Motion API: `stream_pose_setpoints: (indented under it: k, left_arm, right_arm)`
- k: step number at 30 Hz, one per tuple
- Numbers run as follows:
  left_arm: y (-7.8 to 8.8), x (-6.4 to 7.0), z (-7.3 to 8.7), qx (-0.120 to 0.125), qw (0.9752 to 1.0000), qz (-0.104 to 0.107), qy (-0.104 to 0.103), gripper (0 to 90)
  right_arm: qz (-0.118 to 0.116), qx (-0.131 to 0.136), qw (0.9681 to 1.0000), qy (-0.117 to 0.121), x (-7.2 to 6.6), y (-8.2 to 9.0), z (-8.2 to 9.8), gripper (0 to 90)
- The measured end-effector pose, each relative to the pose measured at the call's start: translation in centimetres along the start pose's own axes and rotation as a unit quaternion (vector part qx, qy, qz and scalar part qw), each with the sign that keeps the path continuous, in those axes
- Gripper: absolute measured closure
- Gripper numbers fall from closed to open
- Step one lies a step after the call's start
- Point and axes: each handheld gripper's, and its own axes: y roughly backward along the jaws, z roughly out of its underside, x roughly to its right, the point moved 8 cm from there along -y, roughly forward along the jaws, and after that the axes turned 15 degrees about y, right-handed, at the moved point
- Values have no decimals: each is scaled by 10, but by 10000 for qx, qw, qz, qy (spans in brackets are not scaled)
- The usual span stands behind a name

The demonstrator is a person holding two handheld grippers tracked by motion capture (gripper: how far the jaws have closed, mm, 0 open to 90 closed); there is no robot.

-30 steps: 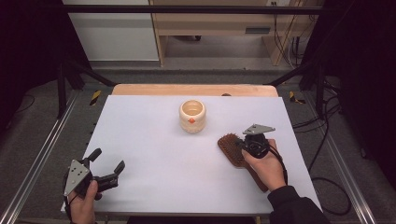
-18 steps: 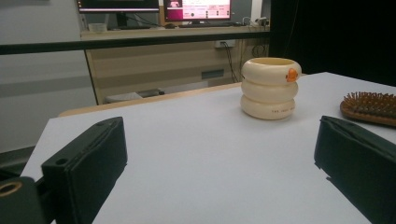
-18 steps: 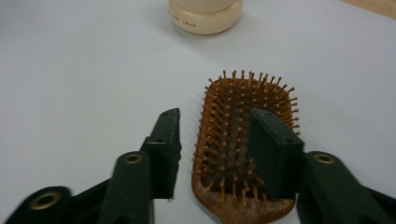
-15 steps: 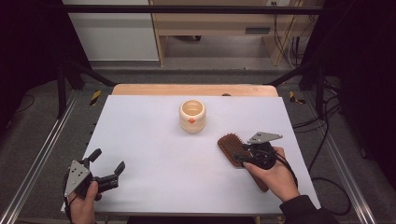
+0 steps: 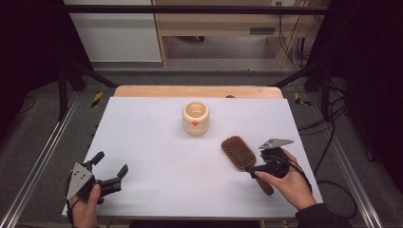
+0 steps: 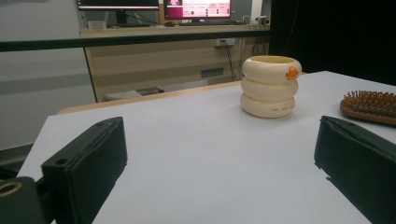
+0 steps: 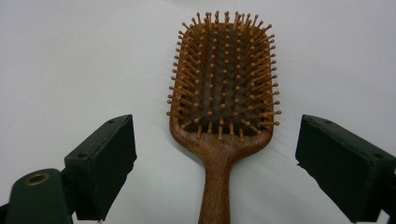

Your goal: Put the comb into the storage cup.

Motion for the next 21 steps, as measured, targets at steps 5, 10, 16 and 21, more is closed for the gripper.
stream_pose_setpoints:
  k: [5, 10, 16, 21]
  left_arm:
    - [0, 1, 0, -2, 10000, 13, 9, 24]
    - [0, 0, 1, -10, 10000, 13, 7, 24]
    - [0, 1, 0, -3, 10000, 10, 1, 24]
    - [0, 0, 1, -6, 10000, 1, 8, 24]
  right_arm:
    - [-7, -175, 9998, 61, -2, -1, 9, 128]
    - [-15, -241, 9997, 15, -3, -1, 16, 128]
    - [-31, -388, 9992, -19, -3, -4, 25, 134]
    - [-45, -429, 9991, -38, -4, -5, 27, 139]
